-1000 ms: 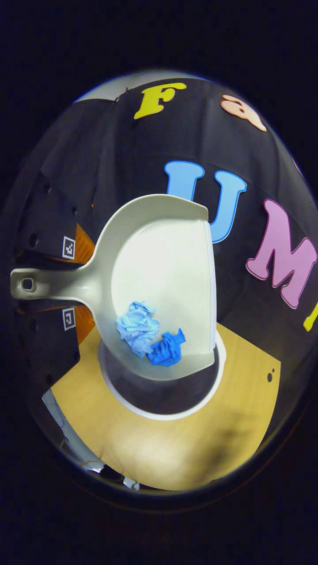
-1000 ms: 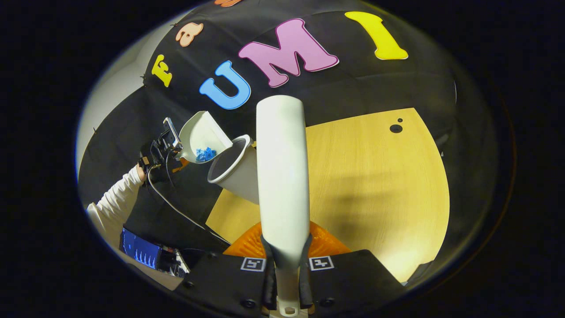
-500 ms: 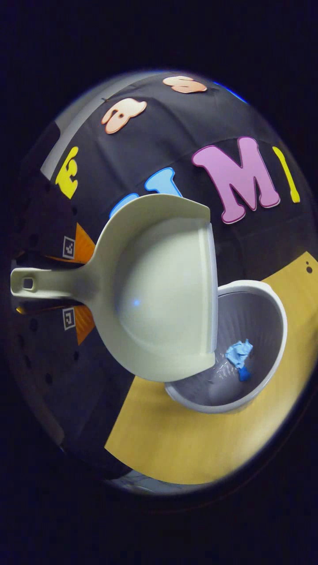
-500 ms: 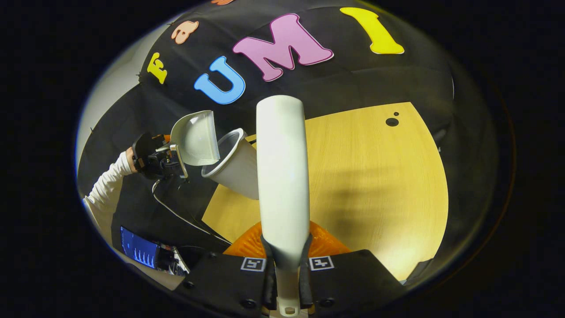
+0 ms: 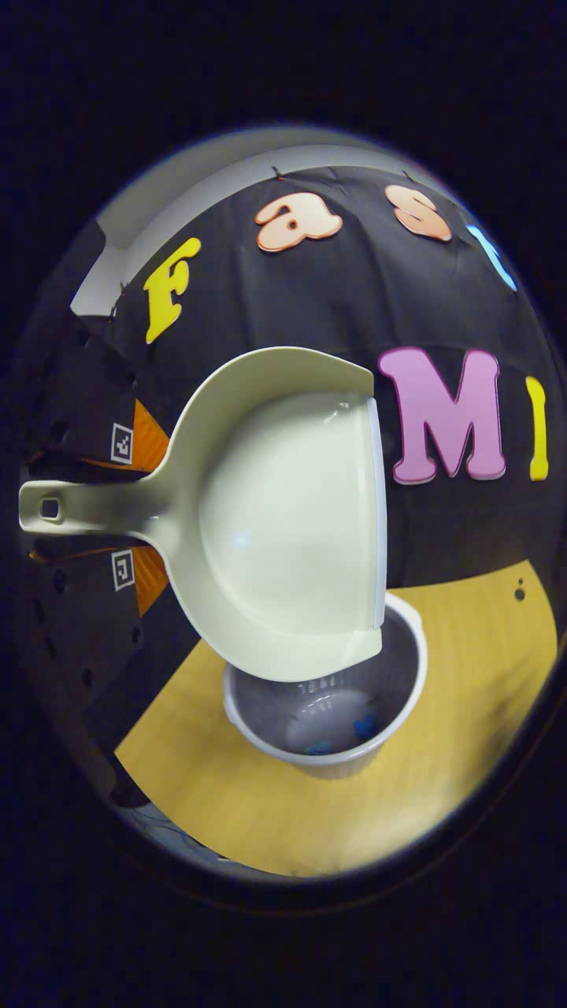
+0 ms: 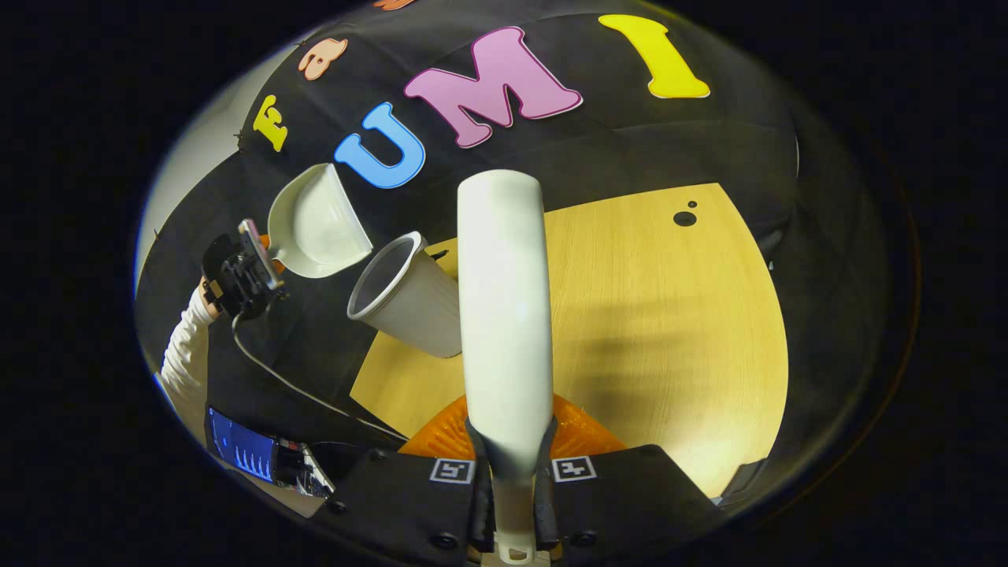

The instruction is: Pick up the small broom and dustpan from the desktop, sweep the trash into the dustpan with the broom, and then empty the trash into the garbage bin.

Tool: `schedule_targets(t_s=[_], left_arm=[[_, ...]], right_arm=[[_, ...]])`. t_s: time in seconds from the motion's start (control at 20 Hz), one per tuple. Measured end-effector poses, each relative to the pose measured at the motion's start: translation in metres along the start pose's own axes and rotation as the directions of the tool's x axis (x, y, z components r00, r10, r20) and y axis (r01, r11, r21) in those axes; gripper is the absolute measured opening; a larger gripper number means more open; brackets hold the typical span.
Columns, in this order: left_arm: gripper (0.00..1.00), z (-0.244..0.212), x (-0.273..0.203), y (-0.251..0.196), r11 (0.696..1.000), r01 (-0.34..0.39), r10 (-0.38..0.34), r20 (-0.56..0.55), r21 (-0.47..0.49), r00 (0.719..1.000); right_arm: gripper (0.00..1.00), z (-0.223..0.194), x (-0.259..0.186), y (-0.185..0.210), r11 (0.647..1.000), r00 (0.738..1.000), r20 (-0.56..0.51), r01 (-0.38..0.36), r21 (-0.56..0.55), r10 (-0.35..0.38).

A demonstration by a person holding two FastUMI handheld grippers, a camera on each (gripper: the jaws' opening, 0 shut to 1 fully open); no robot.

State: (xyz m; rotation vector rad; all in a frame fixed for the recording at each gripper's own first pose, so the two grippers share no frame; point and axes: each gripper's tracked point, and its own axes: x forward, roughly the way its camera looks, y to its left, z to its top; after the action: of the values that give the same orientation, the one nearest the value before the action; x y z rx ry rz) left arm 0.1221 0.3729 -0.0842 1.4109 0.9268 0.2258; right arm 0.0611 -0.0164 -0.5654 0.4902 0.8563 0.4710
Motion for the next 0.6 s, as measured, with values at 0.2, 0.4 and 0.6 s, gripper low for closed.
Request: schedule_targets(t_s=[0.2,0.4,0.6], left_arm=[[0.23,0.056,-0.051,0.003,0.945,0.128,-0.082,0.162,-0.3,0.983],[0.23,0.114,-0.096,-0.019,0.802,0.293,-0.139,0.315,-0.52,0.939],[0.2,0.168,-0.134,-0.085,0.543,0.564,-0.352,0.44,-0.623,0.826]], right_arm=[[0.21,0.068,-0.034,0.038,0.998,0.996,0.083,0.026,-0.049,-0.022],[0.21,0.114,-0.048,0.058,0.997,0.98,0.197,0.039,-0.064,-0.026],[0.21,0.118,-0.037,0.043,0.994,0.973,0.217,0.093,-0.049,-0.08]])
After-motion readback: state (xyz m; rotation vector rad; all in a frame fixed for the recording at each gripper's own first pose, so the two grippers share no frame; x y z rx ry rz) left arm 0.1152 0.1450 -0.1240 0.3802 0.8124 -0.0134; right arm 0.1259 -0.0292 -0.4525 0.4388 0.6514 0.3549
